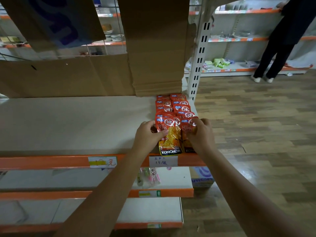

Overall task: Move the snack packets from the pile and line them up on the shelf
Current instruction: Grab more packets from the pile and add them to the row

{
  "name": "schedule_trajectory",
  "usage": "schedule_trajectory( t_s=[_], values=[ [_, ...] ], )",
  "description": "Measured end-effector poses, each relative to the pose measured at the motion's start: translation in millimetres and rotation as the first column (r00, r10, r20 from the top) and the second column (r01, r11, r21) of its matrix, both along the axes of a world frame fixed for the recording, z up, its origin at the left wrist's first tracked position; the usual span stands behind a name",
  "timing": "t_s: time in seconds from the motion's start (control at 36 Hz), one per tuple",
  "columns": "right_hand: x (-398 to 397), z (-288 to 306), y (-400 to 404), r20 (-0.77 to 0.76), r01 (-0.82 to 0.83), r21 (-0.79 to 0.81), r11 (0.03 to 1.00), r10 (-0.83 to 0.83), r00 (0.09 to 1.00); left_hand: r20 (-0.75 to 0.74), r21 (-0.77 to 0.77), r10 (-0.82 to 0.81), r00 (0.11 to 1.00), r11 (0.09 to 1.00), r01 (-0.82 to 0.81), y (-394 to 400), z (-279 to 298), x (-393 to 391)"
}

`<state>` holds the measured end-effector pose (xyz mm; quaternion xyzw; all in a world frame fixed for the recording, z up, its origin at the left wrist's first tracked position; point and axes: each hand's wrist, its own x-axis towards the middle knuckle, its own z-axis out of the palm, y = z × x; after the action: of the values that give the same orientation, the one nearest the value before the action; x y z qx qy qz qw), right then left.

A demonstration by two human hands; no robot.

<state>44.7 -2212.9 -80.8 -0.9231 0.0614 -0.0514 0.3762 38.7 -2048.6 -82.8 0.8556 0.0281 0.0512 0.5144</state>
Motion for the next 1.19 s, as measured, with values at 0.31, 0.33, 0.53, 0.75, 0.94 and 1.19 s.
schedule_trajectory(
  t_s=[0.31, 0.33, 0.53, 0.75, 0.94, 1.19],
  values=[
    [-1, -1, 2, 0.018, -0.009, 0.159, 0.987, 0.007, 1.0, -0.049, 0.019, -0.044, 0.998, 0.999, 0.045, -6, 0, -3],
    [-1, -1, 1, 0.019, -0.005, 0.168, 0.986, 0.002, 1.0, -0.033, 0.029, -0.016, 0.999, 0.999, 0.017, -7, 0, -3],
    [3, -7, -1, 0.017, 0.047, 0.194, 0.98, -0.051, 0.999, 0.093, 0.023, 0.171, 0.981, 0.984, -0.174, -9, 1, -4],
    [7, -14, -4, 0.04, 0.079, 0.248, 0.965, -0.092, 0.995, -0.023, -0.396, 0.082, 0.996, 0.914, -0.084, -7, 8, -2],
    [3, -9, -6, 0.058, 0.105, 0.439, 0.892, -0.145, 0.988, -0.073, -0.469, 0.001, 0.997, 0.882, -0.035, -28, 13, 8],
    [5, -11, -13, 0.004, 0.031, 0.456, 0.889, -0.037, 0.999, 0.071, 0.066, -0.058, 0.996, 0.996, 0.053, -44, 5, 8]
  ],
)
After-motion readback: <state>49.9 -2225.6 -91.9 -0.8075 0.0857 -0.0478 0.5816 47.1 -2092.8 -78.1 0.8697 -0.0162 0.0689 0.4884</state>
